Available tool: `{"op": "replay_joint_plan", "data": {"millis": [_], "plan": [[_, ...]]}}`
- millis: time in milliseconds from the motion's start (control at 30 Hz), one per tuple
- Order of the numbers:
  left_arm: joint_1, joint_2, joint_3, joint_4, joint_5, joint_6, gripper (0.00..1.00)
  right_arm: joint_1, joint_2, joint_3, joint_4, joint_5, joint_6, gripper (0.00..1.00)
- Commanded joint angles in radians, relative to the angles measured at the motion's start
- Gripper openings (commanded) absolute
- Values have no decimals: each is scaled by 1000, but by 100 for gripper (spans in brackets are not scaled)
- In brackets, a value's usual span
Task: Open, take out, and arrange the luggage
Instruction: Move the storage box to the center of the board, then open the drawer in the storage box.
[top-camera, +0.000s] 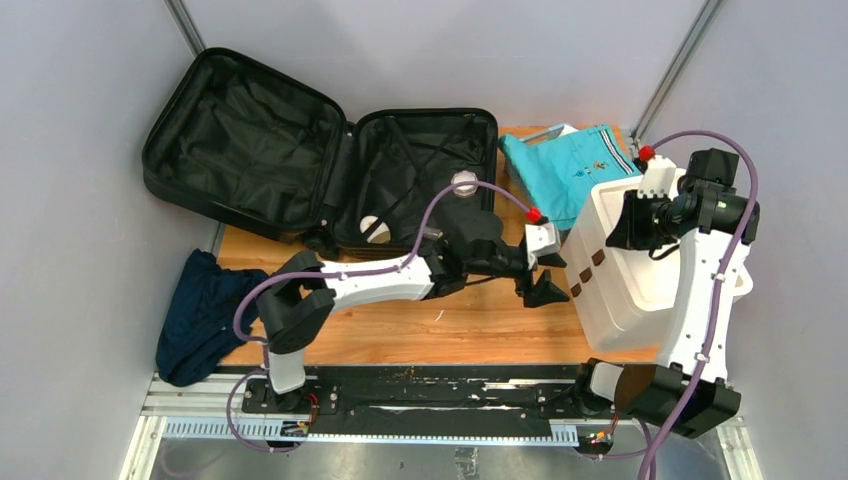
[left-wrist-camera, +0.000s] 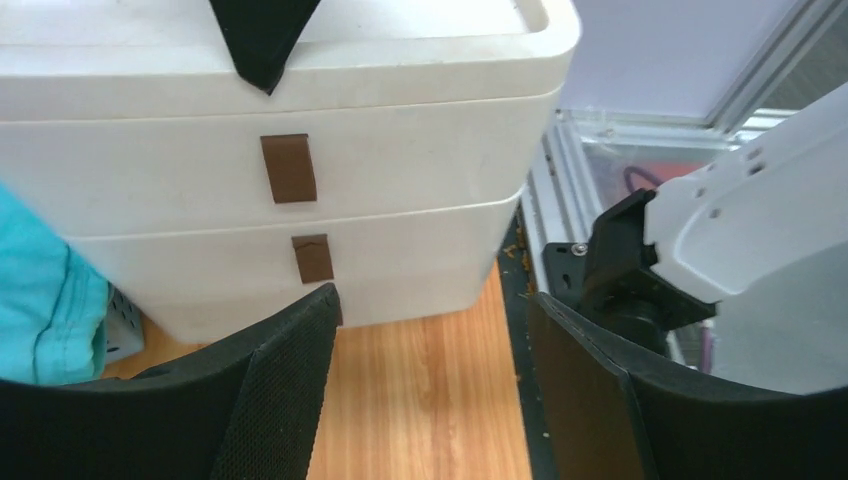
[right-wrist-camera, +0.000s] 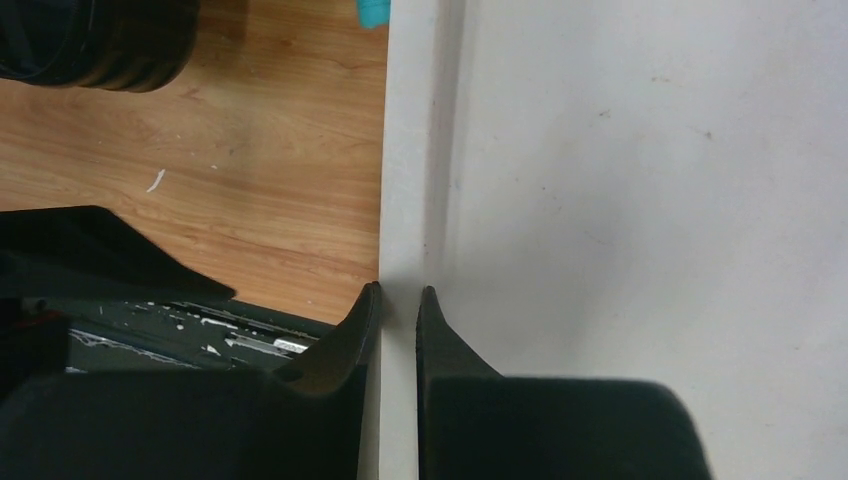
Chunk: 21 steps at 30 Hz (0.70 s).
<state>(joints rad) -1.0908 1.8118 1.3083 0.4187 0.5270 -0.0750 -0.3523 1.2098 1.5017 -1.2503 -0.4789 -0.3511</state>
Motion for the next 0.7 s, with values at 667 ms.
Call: {"op": "replay_joint_plan", "data": {"millis": [667], "plan": [[-34, 314, 236, 191, -267, 133, 57, 79, -62, -116, -24, -125, 100, 0]]}}
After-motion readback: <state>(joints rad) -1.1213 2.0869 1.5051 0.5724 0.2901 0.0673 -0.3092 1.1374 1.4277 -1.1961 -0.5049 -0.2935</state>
